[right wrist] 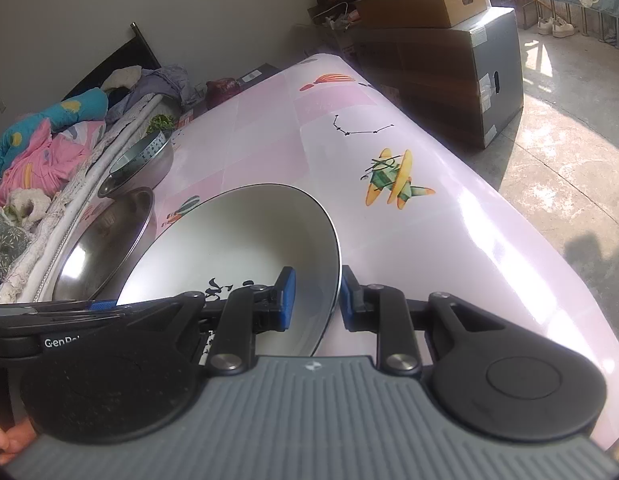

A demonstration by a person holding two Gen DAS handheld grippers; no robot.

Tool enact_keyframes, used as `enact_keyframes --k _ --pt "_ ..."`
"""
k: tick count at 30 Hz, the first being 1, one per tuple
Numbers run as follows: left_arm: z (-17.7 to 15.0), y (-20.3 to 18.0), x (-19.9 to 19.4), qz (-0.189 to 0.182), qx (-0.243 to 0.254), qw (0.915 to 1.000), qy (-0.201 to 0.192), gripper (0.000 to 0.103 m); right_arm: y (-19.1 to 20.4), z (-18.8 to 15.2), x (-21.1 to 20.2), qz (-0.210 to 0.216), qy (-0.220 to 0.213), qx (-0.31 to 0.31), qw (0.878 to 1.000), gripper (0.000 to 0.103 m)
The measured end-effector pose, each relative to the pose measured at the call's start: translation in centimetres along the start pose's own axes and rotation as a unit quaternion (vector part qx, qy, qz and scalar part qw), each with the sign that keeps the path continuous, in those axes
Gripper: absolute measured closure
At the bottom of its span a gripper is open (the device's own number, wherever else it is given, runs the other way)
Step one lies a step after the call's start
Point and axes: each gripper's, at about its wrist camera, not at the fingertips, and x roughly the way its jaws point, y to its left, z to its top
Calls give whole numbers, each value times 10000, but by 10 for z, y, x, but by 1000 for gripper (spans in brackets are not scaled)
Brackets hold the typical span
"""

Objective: Organize plates and bowls
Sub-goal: 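Lift the white printed plate with both tools and carry it toward the steel bowls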

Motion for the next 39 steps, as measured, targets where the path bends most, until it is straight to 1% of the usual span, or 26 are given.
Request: enact_keyframes --k 4,7,11,15,17,21,24,27,30,39 --pt "0 3 3 -80 -47 9999 -41 51 0 0 3 18 -53 29 10000 81" --pt "0 2 4 -70 -35 9999 -102 50 1 -1 5 -13 -108 -47 9999 81" --pt "0 1 2 -33 -95 9999 -67 51 3 0 4 15 -99 -74 9999 79" --pt "-3 2 -2 -79 -78 9999 -19 54 -2 2 5 115 -95 -22 9999 80" --pt "-4 0 -2 -51 3 10000 -23 53 -3 2 5 108 -102 -35 9999 80" --pt "-3 -3 0 -49 96 9999 -19 49 -1 0 6 47 -151 -203 9997 80" --pt "-5 -4 0 -38 144 9999 -70 48 0 -2 7 43 -184 -315 9993 80" --pt "-7 -5 0 -36 137 9998 -107 48 3 -4 6 18 -233 -415 9989 79" --pt "-7 -5 -1 -13 110 9999 -124 48 6 -3 5 32 -227 -371 9991 76" --pt "-7 -2 -4 23 2 9999 -121 50 12 -1 1 -35 -235 -341 9991 75"
